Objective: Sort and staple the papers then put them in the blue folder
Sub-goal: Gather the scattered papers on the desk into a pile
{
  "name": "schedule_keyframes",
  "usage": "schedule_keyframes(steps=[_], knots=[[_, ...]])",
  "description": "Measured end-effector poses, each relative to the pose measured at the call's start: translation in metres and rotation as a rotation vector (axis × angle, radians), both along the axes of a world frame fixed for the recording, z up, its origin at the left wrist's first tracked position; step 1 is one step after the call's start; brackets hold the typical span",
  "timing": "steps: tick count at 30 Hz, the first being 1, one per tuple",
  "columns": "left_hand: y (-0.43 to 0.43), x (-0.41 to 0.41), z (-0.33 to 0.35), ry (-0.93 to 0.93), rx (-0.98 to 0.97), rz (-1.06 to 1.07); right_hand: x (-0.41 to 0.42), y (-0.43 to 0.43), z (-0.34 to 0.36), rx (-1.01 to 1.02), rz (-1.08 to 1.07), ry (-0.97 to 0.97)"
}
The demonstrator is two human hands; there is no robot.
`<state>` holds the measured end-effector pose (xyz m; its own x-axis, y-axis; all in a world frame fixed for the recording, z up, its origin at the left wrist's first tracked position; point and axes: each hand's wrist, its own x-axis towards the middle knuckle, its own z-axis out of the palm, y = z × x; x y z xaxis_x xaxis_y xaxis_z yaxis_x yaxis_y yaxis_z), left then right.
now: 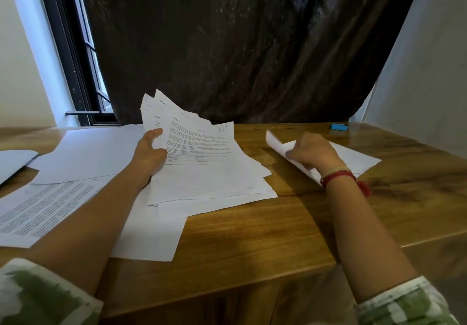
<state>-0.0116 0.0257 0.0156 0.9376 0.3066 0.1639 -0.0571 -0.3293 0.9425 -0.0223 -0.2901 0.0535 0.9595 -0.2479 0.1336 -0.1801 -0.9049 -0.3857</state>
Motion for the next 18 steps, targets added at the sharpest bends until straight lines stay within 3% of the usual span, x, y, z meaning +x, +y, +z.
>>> schedule_keyframes(steps=[6,9,12,16,18], knots=[[0.002,0.000,-0.002,-0.062,0.012,-0.045,-0.025,0.039,0.016,1.084,0.291,0.002],[0.003,0.000,-0.003,-0.067,-0.009,-0.093,-0.026,0.057,0.011,1.378,0.506,0.061],[0.008,0.004,-0.004,-0.039,-0.050,-0.133,-0.015,0.061,0.005,1.220,0.694,0.019],[0.012,0.006,-0.005,0.004,-0.150,-0.140,-0.001,0.041,-0.009,0.367,0.756,0.051],[0.009,0.006,-0.004,0.033,-0.128,-0.109,0.000,0.036,-0.017,0.193,0.747,0.127]])
